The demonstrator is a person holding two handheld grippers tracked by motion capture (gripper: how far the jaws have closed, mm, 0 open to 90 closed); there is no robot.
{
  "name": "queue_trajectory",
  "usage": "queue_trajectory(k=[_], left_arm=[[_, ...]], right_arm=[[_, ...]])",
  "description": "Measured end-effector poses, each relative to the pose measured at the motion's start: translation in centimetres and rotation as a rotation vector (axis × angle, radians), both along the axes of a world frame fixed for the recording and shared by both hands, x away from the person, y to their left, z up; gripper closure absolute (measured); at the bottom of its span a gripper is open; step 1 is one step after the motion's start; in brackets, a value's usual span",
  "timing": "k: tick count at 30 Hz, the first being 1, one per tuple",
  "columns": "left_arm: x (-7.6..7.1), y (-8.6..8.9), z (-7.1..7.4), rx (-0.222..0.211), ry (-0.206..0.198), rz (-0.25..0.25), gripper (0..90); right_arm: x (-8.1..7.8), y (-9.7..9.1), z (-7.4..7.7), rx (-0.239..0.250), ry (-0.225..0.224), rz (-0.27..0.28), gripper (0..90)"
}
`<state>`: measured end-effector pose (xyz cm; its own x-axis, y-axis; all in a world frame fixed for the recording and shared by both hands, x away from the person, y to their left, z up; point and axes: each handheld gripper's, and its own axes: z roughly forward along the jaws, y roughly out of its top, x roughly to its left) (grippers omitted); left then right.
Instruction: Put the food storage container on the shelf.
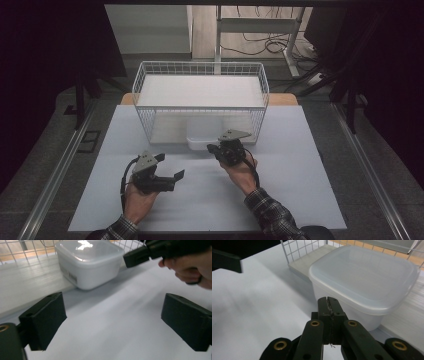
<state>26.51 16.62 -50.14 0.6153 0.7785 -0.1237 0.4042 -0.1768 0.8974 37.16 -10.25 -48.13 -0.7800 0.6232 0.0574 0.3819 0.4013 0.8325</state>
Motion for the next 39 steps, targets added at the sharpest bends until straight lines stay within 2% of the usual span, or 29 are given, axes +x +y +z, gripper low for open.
queue_trajectory(k=[2,5,8,12,20,35,39], left_arm=[[-0.8,0.1,-0.4,0.021,-0.006,0.0,3.3],[-1.5,0.3,-0.8,0.03,-0.004,0.003,2.9],[-2.1,0.5,-1.0,0.018,-0.006,0.0,2.4],[-2.5,0.6,-1.3,0.013,0.013,-0.007,2.3],[-2.6,0.3,-1.6,0.02,0.016,-0.02,2.3],[-2.4,0.4,-1.7,0.026,0.008,-0.019,2.3],[-2.4,0.4,-1.7,0.023,0.024,-0.027,2.9]], right_arm=[[0.2,0.3,-0.3,-0.005,0.001,0.003,89.1],[0.5,0.8,-0.7,-0.008,0.003,0.004,89.1],[1.2,1.3,-1.1,-0.024,0.0,-0.003,89.1],[1.9,1.5,-1.4,-0.026,0.006,-0.006,89.1],[3.0,1.8,-2.1,-0.041,0.023,-0.031,89.1],[5.0,2.7,-2.0,-0.059,0.008,-0.05,89.1],[5.3,2.8,-2.0,-0.059,0.009,-0.056,89.1]])
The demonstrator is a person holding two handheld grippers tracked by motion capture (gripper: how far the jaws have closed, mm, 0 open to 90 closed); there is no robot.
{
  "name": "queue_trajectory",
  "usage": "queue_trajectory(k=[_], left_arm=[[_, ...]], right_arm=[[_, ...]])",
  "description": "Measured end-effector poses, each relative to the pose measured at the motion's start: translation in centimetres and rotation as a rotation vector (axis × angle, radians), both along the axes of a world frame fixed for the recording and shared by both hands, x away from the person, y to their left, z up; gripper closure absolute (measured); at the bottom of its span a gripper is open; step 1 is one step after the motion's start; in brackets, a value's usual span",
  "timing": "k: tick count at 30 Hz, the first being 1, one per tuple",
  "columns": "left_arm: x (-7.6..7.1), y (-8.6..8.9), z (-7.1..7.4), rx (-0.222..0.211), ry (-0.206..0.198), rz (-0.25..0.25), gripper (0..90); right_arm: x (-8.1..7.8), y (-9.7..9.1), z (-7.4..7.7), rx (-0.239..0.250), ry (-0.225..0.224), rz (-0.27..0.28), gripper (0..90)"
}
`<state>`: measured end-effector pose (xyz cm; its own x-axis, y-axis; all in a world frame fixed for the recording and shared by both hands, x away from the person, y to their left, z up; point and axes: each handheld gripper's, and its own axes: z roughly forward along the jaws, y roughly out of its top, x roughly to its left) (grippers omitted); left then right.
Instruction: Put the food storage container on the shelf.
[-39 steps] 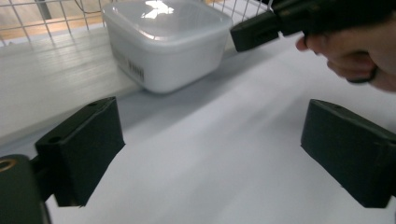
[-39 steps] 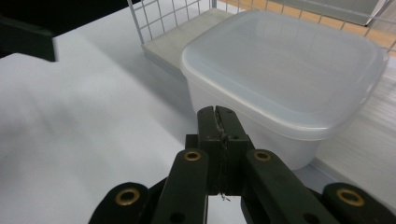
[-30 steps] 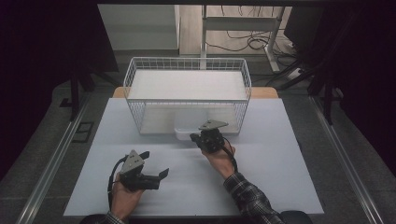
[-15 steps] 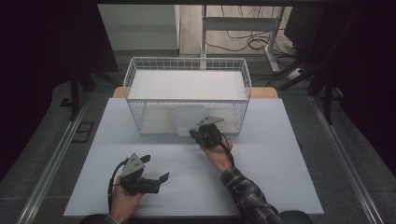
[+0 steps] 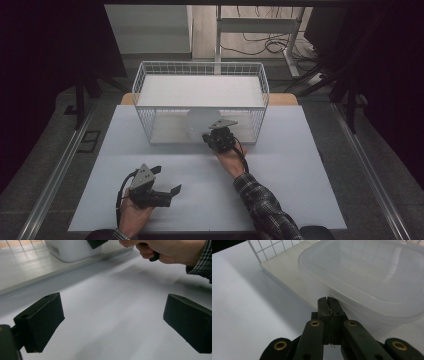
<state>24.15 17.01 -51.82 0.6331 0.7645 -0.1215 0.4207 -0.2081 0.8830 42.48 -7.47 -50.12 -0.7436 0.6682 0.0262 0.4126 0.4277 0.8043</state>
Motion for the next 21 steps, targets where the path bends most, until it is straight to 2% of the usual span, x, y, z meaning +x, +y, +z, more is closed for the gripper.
queue_trajectory(k=[2,11,14,18,21], left_arm=[[0.0,0.0,0.0,-0.005,0.009,-0.004,3.7],[0.0,0.1,0.0,-0.006,0.006,-0.003,3.5],[0.0,0.1,0.0,-0.007,0.009,-0.006,3.5],[0.0,0.1,0.0,-0.019,0.02,-0.015,3.8],[0.1,0.2,0.0,-0.02,0.027,-0.015,3.8]], right_arm=[[0.2,0.0,0.0,0.001,-0.001,-0.003,89.1],[0.6,0.2,-0.1,0.004,0.013,-0.011,88.8],[0.4,0.2,0.0,-0.004,0.008,-0.006,84.4],[0.0,0.1,0.2,0.008,0.014,-0.008,71.9],[-0.5,0.0,0.4,0.015,0.024,0.009,66.4]])
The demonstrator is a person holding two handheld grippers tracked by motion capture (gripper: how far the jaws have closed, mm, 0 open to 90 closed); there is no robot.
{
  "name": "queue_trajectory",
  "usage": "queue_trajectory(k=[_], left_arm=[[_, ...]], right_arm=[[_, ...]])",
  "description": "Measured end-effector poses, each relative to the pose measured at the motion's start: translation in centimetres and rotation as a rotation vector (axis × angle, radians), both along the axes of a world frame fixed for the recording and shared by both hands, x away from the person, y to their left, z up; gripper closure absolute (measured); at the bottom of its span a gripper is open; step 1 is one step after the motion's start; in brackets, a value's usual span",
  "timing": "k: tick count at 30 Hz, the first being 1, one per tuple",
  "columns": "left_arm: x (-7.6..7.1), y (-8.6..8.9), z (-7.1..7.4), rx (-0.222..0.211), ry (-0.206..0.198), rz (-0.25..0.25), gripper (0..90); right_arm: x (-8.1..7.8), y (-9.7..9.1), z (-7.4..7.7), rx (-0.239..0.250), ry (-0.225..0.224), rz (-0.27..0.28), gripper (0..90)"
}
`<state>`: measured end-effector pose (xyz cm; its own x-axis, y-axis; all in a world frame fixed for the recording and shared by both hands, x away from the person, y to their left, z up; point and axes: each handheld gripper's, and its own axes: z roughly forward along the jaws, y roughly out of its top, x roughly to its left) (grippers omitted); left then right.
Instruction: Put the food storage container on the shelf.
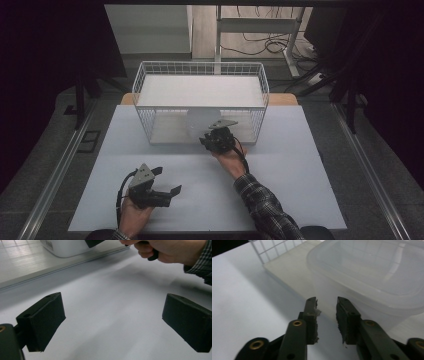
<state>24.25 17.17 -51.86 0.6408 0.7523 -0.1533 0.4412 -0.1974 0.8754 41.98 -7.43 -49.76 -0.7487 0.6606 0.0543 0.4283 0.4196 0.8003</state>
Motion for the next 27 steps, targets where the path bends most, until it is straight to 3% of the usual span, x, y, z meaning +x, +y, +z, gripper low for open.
queue_trajectory(k=[17,27], left_arm=[[0.3,-0.1,-0.4,0.037,0.012,0.038,5.4],[0.4,-0.1,-0.5,0.043,0.015,0.028,4.8]], right_arm=[[-3.7,-1.8,2.6,0.003,-0.02,0.063,32.8],[-5.9,-3.4,2.7,0.025,-0.022,0.075,14.1]])
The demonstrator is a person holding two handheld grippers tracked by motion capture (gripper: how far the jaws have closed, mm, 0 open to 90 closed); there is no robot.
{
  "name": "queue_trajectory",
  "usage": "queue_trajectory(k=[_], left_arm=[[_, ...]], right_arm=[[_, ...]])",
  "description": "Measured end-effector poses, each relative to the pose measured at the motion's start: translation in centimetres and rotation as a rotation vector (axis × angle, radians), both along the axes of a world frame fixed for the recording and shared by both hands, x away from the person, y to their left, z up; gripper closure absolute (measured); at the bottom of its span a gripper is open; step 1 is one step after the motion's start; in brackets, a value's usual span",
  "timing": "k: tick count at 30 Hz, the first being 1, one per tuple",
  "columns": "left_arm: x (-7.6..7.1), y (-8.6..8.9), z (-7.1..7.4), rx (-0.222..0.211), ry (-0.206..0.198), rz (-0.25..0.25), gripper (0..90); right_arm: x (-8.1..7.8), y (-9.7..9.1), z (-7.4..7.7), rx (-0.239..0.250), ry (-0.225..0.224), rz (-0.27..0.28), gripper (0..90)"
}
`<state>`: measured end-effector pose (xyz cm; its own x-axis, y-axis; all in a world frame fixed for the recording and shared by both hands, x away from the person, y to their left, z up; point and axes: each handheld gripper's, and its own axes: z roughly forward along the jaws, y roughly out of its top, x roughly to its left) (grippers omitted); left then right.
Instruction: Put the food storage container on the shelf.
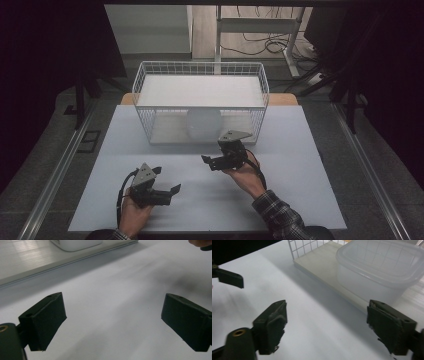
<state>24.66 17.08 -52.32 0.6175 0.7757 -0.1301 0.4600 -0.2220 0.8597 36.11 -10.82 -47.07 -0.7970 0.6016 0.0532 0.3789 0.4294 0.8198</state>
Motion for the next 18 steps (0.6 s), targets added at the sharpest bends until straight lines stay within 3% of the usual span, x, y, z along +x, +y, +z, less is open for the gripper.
queue_trajectory(k=[7,18], left_arm=[[0.0,0.1,0.1,-0.002,0.003,-0.01,4.7],[-0.1,0.3,0.6,0.017,0.041,-0.01,5.3]], right_arm=[[-1.2,-1.7,-0.4,-0.02,-0.009,-0.013,4.2],[-2.9,-4.0,0.2,-0.001,-0.009,-0.027,2.6]])
